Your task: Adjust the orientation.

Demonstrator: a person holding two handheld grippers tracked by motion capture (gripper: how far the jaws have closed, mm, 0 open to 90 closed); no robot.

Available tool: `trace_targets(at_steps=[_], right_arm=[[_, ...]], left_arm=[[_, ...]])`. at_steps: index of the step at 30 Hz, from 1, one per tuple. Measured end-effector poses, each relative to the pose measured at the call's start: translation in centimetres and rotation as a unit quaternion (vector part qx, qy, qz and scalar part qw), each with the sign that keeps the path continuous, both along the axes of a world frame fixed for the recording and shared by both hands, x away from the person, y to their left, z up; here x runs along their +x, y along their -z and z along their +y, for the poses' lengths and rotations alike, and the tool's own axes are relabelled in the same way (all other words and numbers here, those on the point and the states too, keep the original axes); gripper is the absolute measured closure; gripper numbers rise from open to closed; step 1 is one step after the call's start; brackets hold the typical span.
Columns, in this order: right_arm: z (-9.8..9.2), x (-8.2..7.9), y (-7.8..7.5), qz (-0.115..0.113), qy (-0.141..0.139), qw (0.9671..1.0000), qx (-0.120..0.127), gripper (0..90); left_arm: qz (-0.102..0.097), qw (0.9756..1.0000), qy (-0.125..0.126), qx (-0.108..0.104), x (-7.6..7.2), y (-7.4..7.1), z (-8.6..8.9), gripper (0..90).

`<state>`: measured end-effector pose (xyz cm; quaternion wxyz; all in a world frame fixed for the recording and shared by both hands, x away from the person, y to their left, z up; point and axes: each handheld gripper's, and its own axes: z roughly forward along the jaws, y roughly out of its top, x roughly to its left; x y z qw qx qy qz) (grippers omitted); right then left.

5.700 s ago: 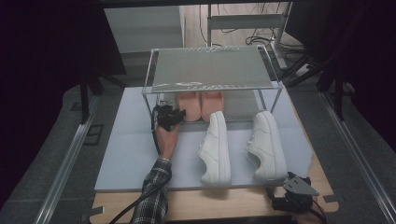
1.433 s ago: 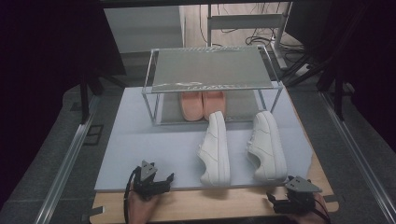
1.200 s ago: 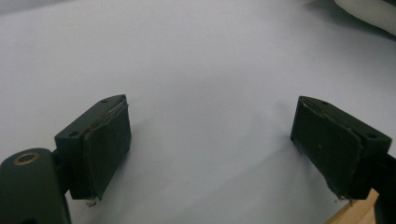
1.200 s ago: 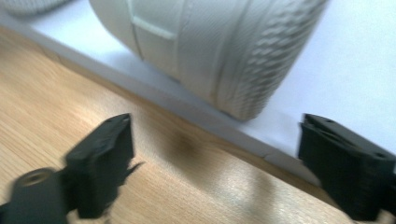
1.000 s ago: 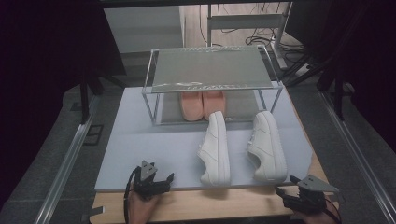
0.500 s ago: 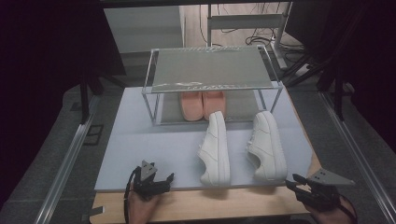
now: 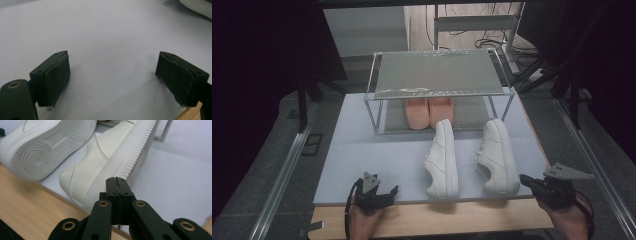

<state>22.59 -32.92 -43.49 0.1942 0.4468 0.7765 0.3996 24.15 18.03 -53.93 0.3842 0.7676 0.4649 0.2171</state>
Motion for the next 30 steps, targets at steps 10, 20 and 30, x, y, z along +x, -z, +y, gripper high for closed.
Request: trace_targets(at_steps=[10, 20, 30], right_arm=[[2.0, 2.9, -0.3, -0.006, -0.006, 1.0, -0.001, 89.9], [3.5, 4.7, -0.2, 0.002, -0.011, 0.9999, -0.009, 89.9], [3.4, 4.9, 0.1, 0.001, -0.006, 0.9998, -0.018, 90.0]], left_arm=[[0.0, 1.0, 0.0, 0.0, 0.0, 0.0, 0.0, 12.3], [0.0, 1.0, 0.0, 0.0, 0.0, 0.0, 0.0, 12.3], [0.0, 1.0, 0.0, 0.001, 0.0, 0.0, 0.0, 12.4]])
